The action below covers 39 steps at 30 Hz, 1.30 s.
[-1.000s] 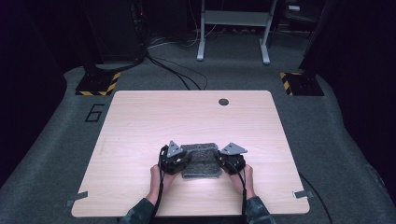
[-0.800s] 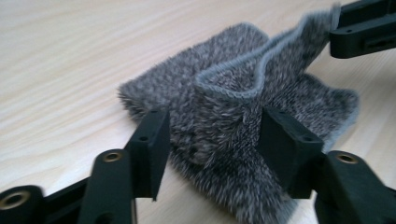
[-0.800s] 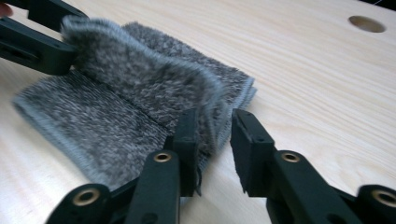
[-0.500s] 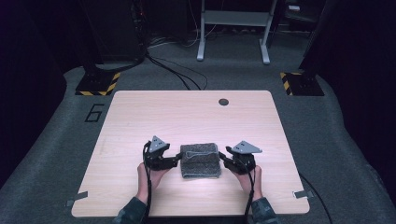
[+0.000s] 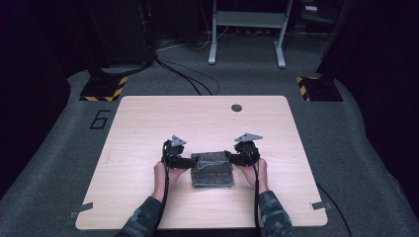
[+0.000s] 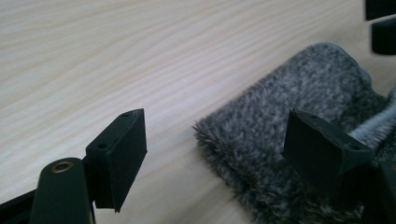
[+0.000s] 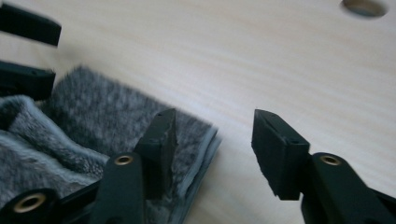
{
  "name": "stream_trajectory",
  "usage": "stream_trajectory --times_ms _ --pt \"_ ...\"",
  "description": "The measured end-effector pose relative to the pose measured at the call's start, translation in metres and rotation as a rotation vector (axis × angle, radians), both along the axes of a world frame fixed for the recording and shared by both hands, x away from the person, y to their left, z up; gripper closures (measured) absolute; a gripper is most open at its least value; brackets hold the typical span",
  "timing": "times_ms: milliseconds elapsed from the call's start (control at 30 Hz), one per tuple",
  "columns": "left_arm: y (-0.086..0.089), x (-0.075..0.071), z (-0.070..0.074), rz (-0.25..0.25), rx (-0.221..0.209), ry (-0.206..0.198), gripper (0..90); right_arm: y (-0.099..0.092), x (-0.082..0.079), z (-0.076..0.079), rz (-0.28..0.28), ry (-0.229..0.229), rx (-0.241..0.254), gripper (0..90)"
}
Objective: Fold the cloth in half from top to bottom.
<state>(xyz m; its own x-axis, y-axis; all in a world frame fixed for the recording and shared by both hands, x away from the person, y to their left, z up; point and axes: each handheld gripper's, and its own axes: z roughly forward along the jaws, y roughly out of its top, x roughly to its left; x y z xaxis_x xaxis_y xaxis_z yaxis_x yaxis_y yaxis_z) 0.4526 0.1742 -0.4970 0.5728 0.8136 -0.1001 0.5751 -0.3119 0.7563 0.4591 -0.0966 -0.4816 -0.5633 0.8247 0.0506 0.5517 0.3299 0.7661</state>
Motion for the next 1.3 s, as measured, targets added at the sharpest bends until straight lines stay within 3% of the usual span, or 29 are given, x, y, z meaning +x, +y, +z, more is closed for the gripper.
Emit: stream_trajectory --times_ms 100,267,400,567,633,700,767,867,1033,1100,1300 --pt "-0.002 -0.004 -0.001 -0.02 0.01 0.003 21.1 0.003 -0.005 -0.009 0.026 0.04 -0.015 47.6" --pt "-0.002 -0.015 -0.005 -0.049 0.038 0.01 20.8 0.005 -0.021 -0.012 0.041 0.056 -0.033 47.7" --pt "-0.003 -0.029 -0.009 -0.072 0.064 0.018 20.1 0.004 -0.033 -0.018 0.04 0.047 -0.059 47.3" --pt "-0.004 -0.046 -0.012 -0.091 0.067 0.015 19.3 0.005 -0.05 -0.027 0.027 0.045 -0.076 44.7" --pt "-0.007 -0.05 -0.014 -0.098 0.093 0.016 18.9 0.005 -0.053 -0.03 0.028 0.035 -0.088 43.7" --pt "-0.008 -0.052 -0.017 -0.11 0.127 0.025 18.9 0.006 -0.055 -0.033 0.016 0.035 -0.09 41.3" --pt "-0.008 -0.052 -0.02 -0.107 0.13 0.024 18.7 0.005 -0.057 -0.034 0.009 0.034 -0.086 39.0" --pt "-0.006 -0.049 -0.023 -0.105 0.119 0.014 18.2 0.005 -0.06 -0.036 -0.008 0.034 -0.081 32.7" --pt "-0.002 -0.045 -0.025 -0.11 0.108 0.028 15.7 0.003 -0.064 -0.04 -0.043 0.037 -0.066 23.8" --pt "-0.002 -0.045 -0.025 -0.11 0.121 0.018 15.7 0.002 -0.063 -0.042 -0.063 0.039 -0.059 19.9" --pt "-0.002 -0.05 -0.026 -0.088 0.115 0.006 15.9 0.001 -0.06 -0.044 -0.058 0.034 -0.065 13.4"
